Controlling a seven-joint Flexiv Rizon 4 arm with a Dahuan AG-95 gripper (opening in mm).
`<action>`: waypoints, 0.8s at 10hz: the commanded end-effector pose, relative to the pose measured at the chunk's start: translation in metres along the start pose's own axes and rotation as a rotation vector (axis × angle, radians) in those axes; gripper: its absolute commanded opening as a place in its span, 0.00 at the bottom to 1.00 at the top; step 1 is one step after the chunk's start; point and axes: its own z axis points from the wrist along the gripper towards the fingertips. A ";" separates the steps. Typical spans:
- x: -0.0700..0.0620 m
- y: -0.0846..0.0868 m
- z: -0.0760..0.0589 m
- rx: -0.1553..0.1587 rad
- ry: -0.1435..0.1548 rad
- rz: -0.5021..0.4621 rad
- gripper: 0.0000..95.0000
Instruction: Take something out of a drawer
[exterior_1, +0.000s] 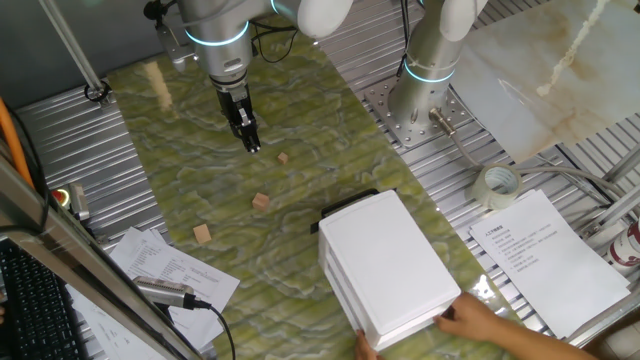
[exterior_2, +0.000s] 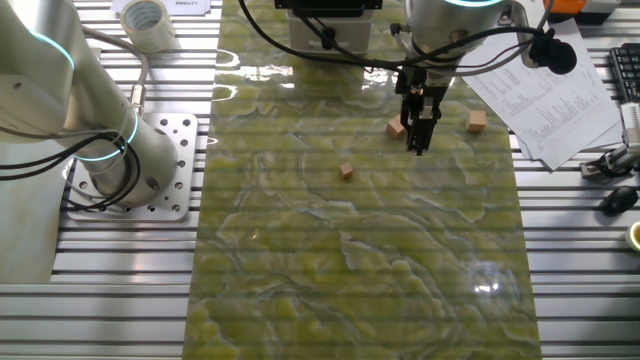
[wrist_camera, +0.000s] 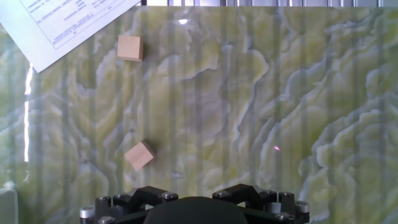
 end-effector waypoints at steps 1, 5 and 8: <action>0.000 0.000 0.000 0.050 0.007 -0.153 0.00; -0.002 0.001 -0.001 0.055 0.010 -0.154 0.00; -0.002 0.002 -0.001 0.048 0.010 -0.168 0.00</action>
